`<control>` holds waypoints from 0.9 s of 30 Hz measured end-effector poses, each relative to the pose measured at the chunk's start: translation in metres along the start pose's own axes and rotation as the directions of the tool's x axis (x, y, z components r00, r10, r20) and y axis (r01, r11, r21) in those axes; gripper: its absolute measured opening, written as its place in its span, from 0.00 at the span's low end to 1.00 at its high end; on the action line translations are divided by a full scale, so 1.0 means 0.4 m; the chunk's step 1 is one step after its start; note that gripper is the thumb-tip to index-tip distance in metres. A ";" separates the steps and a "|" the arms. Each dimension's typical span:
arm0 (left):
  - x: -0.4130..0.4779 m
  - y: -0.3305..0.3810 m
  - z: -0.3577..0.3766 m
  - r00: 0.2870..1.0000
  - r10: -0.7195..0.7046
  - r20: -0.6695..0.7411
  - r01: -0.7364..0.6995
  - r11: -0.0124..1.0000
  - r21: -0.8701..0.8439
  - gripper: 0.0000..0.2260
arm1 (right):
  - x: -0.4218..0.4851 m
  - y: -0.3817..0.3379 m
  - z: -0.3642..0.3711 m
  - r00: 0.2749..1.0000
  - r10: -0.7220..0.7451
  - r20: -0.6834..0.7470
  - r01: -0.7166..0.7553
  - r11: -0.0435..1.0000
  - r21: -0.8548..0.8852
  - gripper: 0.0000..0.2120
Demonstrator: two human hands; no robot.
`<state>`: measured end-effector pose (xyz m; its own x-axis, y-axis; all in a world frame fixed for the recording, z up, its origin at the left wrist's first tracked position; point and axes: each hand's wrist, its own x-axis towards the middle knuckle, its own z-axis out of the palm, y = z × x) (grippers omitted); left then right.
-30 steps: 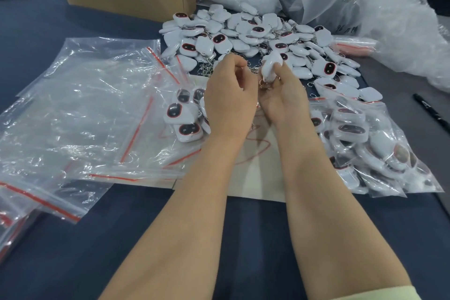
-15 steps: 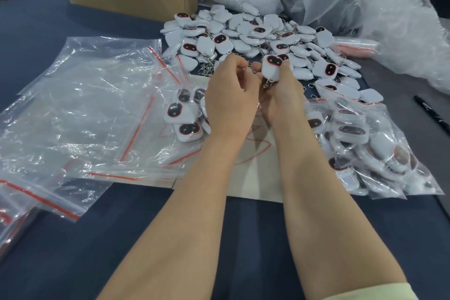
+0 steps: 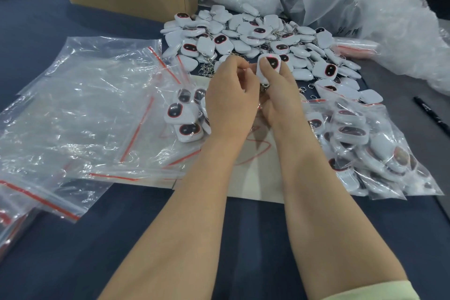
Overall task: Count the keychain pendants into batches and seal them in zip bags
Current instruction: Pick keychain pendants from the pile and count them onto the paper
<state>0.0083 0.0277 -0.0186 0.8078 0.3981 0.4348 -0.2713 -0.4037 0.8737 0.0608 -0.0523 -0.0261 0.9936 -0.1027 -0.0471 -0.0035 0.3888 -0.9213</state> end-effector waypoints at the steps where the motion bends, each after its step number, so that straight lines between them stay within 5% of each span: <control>1: 0.000 0.000 0.001 1.000 -0.002 0.001 0.002 1.000 0.002 0.03 | -0.001 0.000 0.002 1.000 -0.008 0.005 0.008 1.000 0.002 0.02; 8: 0.000 0.000 0.001 1.000 0.007 0.001 -0.007 1.000 0.004 0.03 | -0.003 -0.005 0.013 0.994 0.092 -0.062 -0.085 0.990 0.113 0.06; 16: -0.001 -0.004 0.002 1.000 0.011 0.000 -0.011 1.000 0.007 0.03 | -0.013 -0.007 0.011 0.999 0.054 -0.005 -0.054 0.998 0.037 0.08; 21: -0.001 -0.003 0.000 1.000 0.012 -0.001 -0.012 1.000 0.006 0.03 | -0.025 -0.015 0.002 0.997 0.006 0.082 0.007 0.988 -0.156 0.10; 27: 0.002 0.009 -0.004 1.000 -0.011 0.006 0.011 0.999 -0.046 0.06 | -0.032 -0.085 0.028 0.997 -0.059 0.048 0.064 0.991 -0.114 0.14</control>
<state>0.0071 0.0280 -0.0146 0.8138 0.3978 0.4237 -0.2860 -0.3605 0.8878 0.0495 -0.0539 0.0103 0.9963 -0.0819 0.0259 0.0475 0.2741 -0.9605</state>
